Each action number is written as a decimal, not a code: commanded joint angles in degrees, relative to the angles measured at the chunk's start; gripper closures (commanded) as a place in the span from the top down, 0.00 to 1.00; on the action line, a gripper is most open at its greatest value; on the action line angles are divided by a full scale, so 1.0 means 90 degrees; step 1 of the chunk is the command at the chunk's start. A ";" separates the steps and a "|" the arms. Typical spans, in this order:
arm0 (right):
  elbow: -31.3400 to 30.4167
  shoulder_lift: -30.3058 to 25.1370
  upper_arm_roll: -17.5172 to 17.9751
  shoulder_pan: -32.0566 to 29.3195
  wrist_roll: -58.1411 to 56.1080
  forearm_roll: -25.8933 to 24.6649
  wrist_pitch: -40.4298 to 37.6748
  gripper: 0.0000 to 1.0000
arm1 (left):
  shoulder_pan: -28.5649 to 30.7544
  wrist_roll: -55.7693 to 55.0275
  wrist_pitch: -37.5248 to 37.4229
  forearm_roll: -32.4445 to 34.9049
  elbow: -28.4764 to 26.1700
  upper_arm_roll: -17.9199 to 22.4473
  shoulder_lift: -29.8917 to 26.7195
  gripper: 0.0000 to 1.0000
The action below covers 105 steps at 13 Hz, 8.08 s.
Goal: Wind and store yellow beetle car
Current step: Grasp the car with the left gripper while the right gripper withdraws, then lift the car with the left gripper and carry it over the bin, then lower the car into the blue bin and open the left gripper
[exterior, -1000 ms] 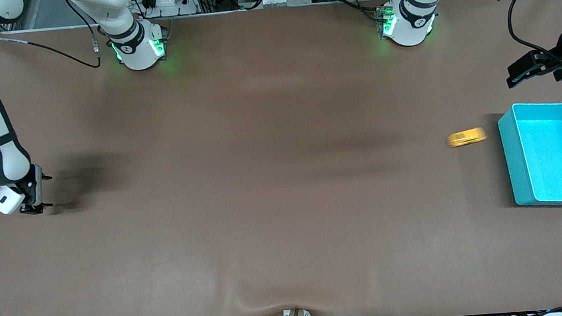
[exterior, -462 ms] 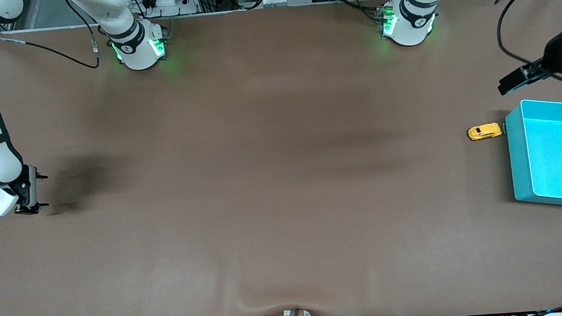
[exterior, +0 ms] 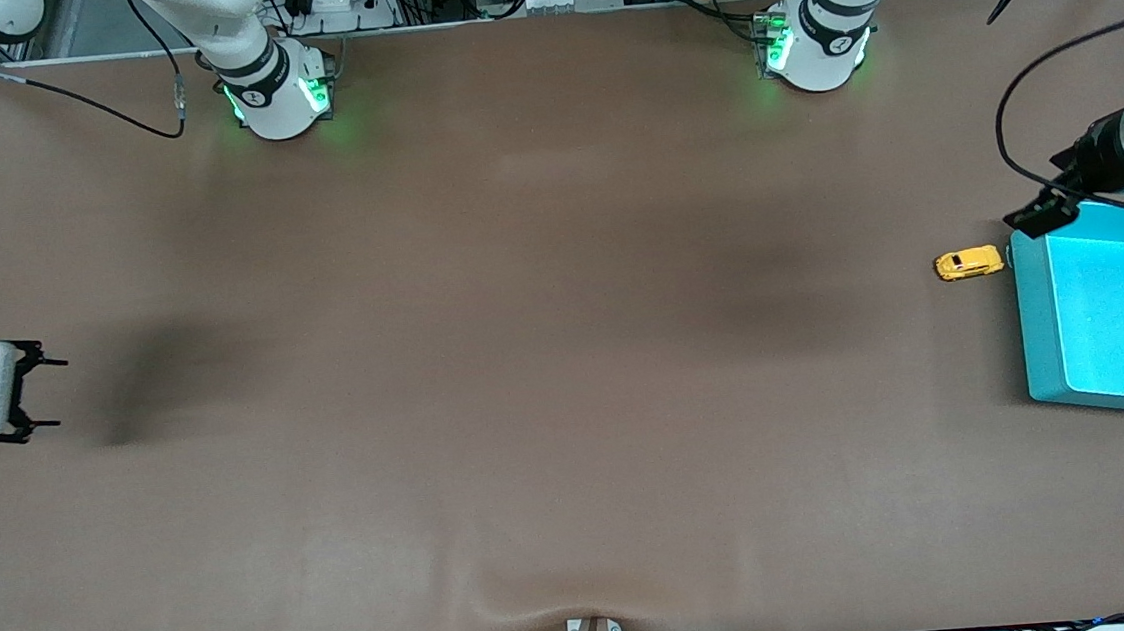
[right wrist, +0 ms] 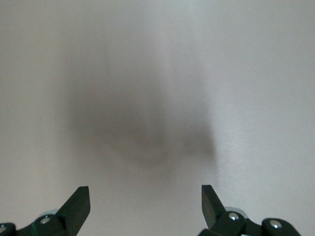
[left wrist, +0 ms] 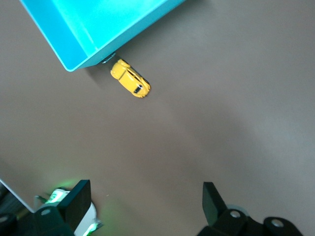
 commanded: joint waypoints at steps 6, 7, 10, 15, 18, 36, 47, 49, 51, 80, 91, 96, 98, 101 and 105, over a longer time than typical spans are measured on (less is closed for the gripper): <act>0.0957 -0.0932 0.0104 0.0768 0.3368 0.0202 -0.1443 1.00 | 0.0756 -0.1374 0.3072 0.0253 -0.2074 -0.0049 0.0195 1.00; 0.1133 -0.1019 0.0104 0.0944 0.3943 0.0201 -0.1600 1.00 | 0.0912 -0.1443 0.3376 0.0253 -0.2153 -0.0049 0.0351 1.00; 0.1184 -0.1273 0.0104 0.1481 0.5458 0.0192 -0.1641 1.00 | 0.1059 -0.1853 0.3885 0.0253 -0.2153 -0.0059 0.0966 1.00; 0.1116 -0.2229 0.0075 0.2496 0.8571 -0.0012 -0.2060 1.00 | 0.1060 -0.2644 0.4394 0.0253 -0.2144 -0.0059 0.1562 1.00; 0.0717 -0.2961 0.0085 0.3045 1.0720 -0.0248 -0.2431 1.00 | 0.1205 -0.2781 0.4521 0.0263 -0.2250 -0.0059 0.1680 1.00; -0.1248 -0.4936 0.0017 0.3006 1.2152 -0.1050 -0.2051 1.00 | 0.1744 -0.2762 0.6191 0.0780 -0.3638 -0.0049 0.1641 1.00; -0.1248 -0.4839 -0.0111 0.3211 1.2094 -0.0980 -0.2041 1.00 | 0.1724 -0.2694 0.6113 0.0790 -0.3589 -0.0059 0.1389 0.12; -0.1248 -0.4809 -0.0111 0.3202 1.2094 -0.0980 -0.2041 1.00 | 0.1675 -0.2684 0.5715 0.0810 -0.3414 -0.0088 0.1018 0.12; -0.1238 -0.4790 -0.0111 0.3211 1.2084 -0.0990 -0.2051 1.00 | 0.1666 -0.2518 0.4954 0.0819 -0.3122 -0.0224 0.0618 0.10; -0.1248 -0.4585 -0.0071 0.3358 1.2113 -0.1000 -0.2217 1.00 | 0.3140 0.6426 0.4540 0.2469 -0.0366 -0.0586 0.2783 0.06; -0.1248 -0.4565 -0.0071 0.3338 1.2103 -0.1000 -0.2237 1.00 | 0.3082 0.6476 0.4961 0.2519 0.0268 -0.0615 0.3780 0.30; -0.1248 -0.4536 -0.0071 0.3338 1.2103 -0.1000 -0.2227 1.00 | 0.3091 0.6467 0.5302 0.2519 0.0268 -0.0616 0.3917 0.77; -0.1238 -0.4526 -0.0071 0.3338 1.2103 -0.1010 -0.2227 1.00 | 0.3101 0.6428 0.5302 0.2519 0.0268 -0.0625 0.3820 1.00; -0.1238 -0.4526 -0.0071 0.3338 1.2103 -0.1010 -0.2237 1.00 | 0.3004 0.6389 0.5089 0.2509 0.0317 -0.0635 0.3323 1.00; -0.1248 -0.4526 -0.0071 0.3348 1.2103 -0.1010 -0.2246 1.00 | 0.2819 0.6476 0.4232 0.2470 0.0346 -0.0645 0.2406 1.00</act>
